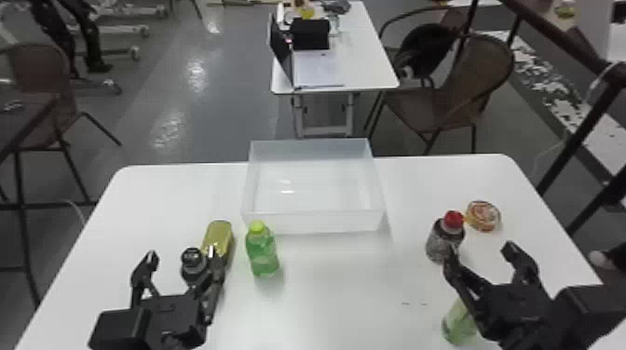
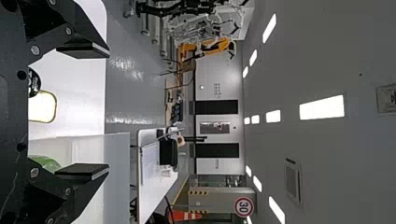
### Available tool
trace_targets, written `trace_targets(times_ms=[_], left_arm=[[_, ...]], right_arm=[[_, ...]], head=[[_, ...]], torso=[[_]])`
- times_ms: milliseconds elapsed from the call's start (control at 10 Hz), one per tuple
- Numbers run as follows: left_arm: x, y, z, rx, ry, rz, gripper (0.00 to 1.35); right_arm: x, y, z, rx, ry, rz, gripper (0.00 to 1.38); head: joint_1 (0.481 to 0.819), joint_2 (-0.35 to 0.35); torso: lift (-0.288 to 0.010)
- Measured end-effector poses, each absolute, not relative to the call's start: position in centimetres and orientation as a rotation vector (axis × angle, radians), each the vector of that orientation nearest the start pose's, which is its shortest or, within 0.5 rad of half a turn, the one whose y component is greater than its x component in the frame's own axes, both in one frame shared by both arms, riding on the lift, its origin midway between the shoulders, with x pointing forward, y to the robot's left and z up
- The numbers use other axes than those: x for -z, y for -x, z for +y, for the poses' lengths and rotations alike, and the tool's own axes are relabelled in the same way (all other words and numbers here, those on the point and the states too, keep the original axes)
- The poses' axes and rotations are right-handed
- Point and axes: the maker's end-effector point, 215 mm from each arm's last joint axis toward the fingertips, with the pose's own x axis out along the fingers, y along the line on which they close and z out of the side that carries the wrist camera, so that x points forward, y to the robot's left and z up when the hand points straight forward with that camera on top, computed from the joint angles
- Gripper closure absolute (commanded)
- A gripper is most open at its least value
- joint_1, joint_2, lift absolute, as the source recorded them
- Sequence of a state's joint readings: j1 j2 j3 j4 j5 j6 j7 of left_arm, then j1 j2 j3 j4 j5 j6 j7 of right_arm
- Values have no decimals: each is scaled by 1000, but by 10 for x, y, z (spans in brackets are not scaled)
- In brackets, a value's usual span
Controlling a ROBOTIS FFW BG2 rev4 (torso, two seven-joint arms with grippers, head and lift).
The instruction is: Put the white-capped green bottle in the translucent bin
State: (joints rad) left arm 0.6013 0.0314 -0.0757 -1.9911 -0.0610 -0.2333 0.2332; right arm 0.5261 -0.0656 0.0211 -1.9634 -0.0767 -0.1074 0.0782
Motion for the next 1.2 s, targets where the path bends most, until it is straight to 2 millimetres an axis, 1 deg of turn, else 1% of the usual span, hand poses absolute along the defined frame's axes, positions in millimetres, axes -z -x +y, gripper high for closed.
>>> trace_targets(times_ms=[700, 900, 1100, 1200], left_arm=[[337, -406, 234, -141, -30, -64, 403], [337, -406, 234, -141, -30, -62, 403], [338, -406, 234, -141, -32, -59, 403], [339, -406, 235, -142, -34, -58, 403]], right_arm=[[363, -431, -208, -120, -33, 30, 364], [369, -421, -209, -122, -37, 49, 364], [377, -405, -210, -128, -15, 80, 364], [387, -396, -215, -122, -4, 107, 364]], head=[[695, 36], [695, 35], [695, 34], [695, 30]], torso=[[-20], [-20], [-20], [-20]])
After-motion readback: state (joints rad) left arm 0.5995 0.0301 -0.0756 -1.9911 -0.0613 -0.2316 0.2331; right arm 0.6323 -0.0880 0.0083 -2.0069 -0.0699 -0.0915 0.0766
